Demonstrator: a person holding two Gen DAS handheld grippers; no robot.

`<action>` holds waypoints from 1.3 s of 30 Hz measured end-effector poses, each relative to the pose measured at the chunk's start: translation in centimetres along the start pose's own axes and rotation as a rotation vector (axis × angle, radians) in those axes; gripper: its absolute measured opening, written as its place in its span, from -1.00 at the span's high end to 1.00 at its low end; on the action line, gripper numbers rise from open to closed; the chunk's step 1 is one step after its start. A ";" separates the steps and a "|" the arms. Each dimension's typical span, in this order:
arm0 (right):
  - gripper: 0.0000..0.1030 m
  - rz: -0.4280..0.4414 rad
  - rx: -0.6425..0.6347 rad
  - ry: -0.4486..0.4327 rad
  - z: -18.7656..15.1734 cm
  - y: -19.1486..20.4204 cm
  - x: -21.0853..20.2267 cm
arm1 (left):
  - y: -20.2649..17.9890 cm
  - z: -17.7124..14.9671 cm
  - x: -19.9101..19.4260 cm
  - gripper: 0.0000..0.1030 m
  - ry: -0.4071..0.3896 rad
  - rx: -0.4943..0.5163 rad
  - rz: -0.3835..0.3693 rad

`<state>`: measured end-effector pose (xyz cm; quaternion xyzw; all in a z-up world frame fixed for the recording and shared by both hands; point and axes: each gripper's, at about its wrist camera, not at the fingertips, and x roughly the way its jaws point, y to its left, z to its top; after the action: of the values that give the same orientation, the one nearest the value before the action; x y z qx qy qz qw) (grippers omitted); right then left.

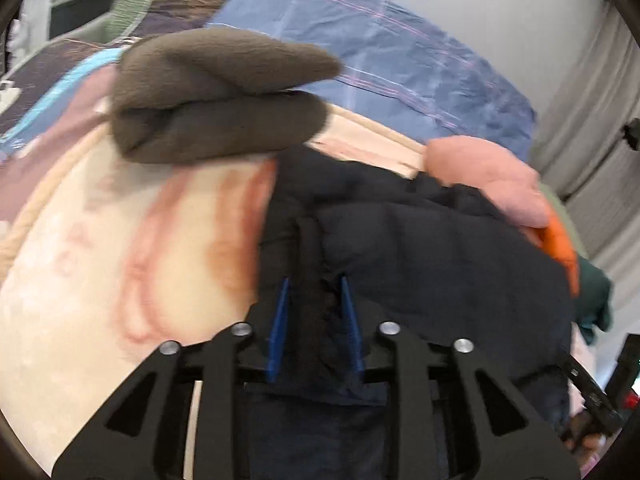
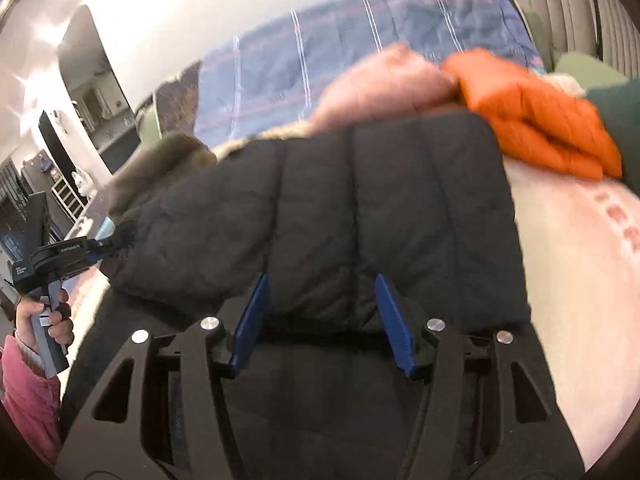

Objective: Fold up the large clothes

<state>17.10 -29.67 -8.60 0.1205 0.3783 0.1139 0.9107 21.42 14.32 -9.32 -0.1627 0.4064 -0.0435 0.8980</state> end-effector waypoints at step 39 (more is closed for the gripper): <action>-0.56 -0.344 -0.149 0.099 6.1 -1.8 12.4 | -11.0 -0.9 10.3 -0.61 0.007 0.367 0.157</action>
<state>30.19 -28.49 -13.20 -0.0192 0.4281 -0.0098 0.9035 28.20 1.57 -13.71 0.0359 0.4064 -0.0474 0.9118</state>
